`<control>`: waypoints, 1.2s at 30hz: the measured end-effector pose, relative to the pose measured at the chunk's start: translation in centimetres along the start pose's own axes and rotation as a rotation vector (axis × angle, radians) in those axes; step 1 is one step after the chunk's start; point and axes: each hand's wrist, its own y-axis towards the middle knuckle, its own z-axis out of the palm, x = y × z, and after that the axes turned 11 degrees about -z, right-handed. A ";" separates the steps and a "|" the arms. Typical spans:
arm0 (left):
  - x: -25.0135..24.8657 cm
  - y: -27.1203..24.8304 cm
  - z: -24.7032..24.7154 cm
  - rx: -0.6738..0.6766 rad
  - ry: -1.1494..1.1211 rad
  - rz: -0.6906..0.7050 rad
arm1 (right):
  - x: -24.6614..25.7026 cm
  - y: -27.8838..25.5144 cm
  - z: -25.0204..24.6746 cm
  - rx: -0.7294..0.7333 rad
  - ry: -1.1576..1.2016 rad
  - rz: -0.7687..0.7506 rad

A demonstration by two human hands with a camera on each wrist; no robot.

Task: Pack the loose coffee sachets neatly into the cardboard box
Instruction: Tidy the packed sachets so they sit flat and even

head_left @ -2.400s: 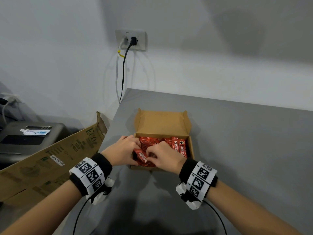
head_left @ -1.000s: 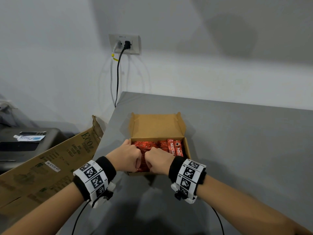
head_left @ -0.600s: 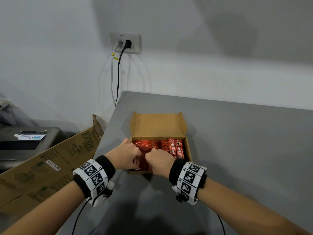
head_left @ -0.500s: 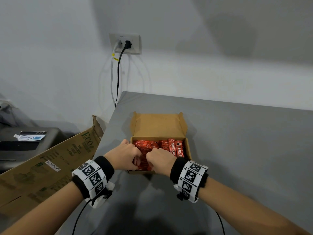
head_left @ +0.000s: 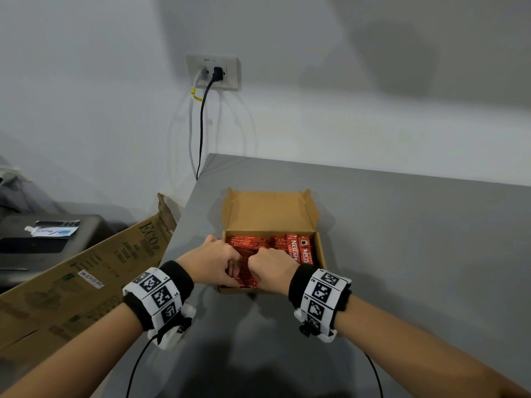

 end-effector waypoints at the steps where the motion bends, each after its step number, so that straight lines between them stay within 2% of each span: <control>1: 0.1 0.0 -0.1 0.025 -0.039 -0.005 | -0.2 -0.2 0.0 -0.005 0.038 0.003; 3: 0.0 -0.1 -0.4 0.024 -0.066 0.012 | -1.1 -0.9 -0.3 -0.058 0.164 0.032; 5: -0.1 -0.3 -0.5 -0.016 -0.081 0.017 | -2.8 -1.9 -1.0 -0.182 0.234 0.115; 8: -0.4 -0.7 -0.6 -0.047 -0.096 0.007 | -6.9 -4.0 -1.8 -0.378 0.165 0.327; 10: -1.0 -0.8 -0.7 -0.024 -0.079 0.022 | -8.8 -5.1 -1.7 -0.391 0.135 0.464; 12: -1.4 -0.8 -0.8 -0.002 -0.080 0.034 | -9.3 -5.8 -1.3 -0.341 0.188 0.520; 18: -1.5 -0.5 -1.9 0.102 -0.053 0.031 | -6.7 -5.4 0.6 -0.303 0.266 0.482; 22: -1.4 -0.5 -2.0 0.108 -0.081 0.035 | -6.2 -4.4 1.1 -0.293 0.258 0.521; 26: -1.7 -0.6 -1.8 0.106 -0.012 0.033 | -5.9 -3.7 1.3 -0.285 0.245 0.548; 30: -2.3 -0.3 -1.4 0.076 -0.016 0.011 | -6.4 -3.3 1.7 -0.293 0.353 0.537; 35: -1.6 0.4 -3.1 0.225 -0.207 -0.022 | -6.8 -4.1 0.7 -0.448 0.526 0.441; 36: -1.6 0.5 -3.3 0.212 -0.248 -0.018 | -6.7 -4.6 0.3 -0.466 0.546 0.415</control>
